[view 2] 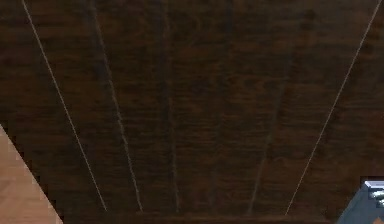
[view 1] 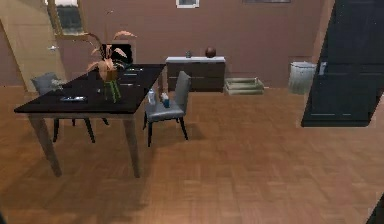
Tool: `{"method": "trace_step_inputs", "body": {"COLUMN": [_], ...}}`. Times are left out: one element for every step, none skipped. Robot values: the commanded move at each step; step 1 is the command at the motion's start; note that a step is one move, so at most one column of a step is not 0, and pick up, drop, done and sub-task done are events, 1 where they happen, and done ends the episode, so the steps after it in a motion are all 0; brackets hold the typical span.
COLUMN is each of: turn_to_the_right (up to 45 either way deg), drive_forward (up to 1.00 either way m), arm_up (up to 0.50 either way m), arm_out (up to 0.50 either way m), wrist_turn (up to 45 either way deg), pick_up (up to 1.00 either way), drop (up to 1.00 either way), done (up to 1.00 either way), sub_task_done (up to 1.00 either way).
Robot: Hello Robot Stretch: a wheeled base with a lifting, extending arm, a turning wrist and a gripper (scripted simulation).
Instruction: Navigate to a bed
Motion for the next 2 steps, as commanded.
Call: {"method": "trace_step_inputs", "body": {"turn_to_the_right": [0.0, 45.0], "drive_forward": [0.45, 0.0], "arm_up": [0.0, 0.0], "arm_out": [0.0, 0.0], "wrist_turn": [0.0, 0.0], "pick_up": [0.0, 0.0], "drop": [0.0, 0.0], "done": [0.0, 0.0], "sub_task_done": [0.0, 0.0]}}
